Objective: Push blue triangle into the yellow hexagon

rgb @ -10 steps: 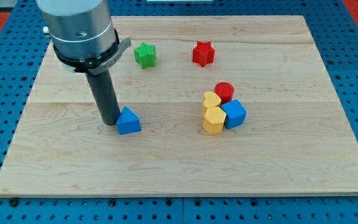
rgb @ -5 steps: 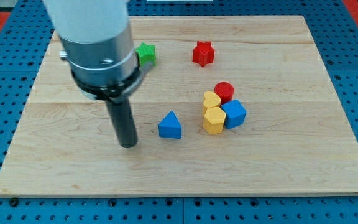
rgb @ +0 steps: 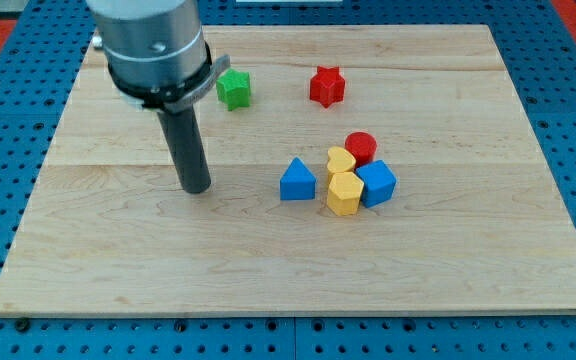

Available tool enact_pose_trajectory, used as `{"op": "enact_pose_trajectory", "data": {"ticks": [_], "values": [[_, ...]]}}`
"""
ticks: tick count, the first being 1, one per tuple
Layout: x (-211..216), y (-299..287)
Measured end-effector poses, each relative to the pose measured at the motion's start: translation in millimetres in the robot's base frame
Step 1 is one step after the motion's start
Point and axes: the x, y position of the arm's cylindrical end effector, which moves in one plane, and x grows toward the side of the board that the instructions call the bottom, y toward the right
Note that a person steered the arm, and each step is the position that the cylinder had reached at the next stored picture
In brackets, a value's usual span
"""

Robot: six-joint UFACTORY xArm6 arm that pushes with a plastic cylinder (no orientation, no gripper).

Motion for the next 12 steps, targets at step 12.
{"op": "enact_pose_trajectory", "data": {"ticks": [12], "values": [[-4.5, 101.4]]}}
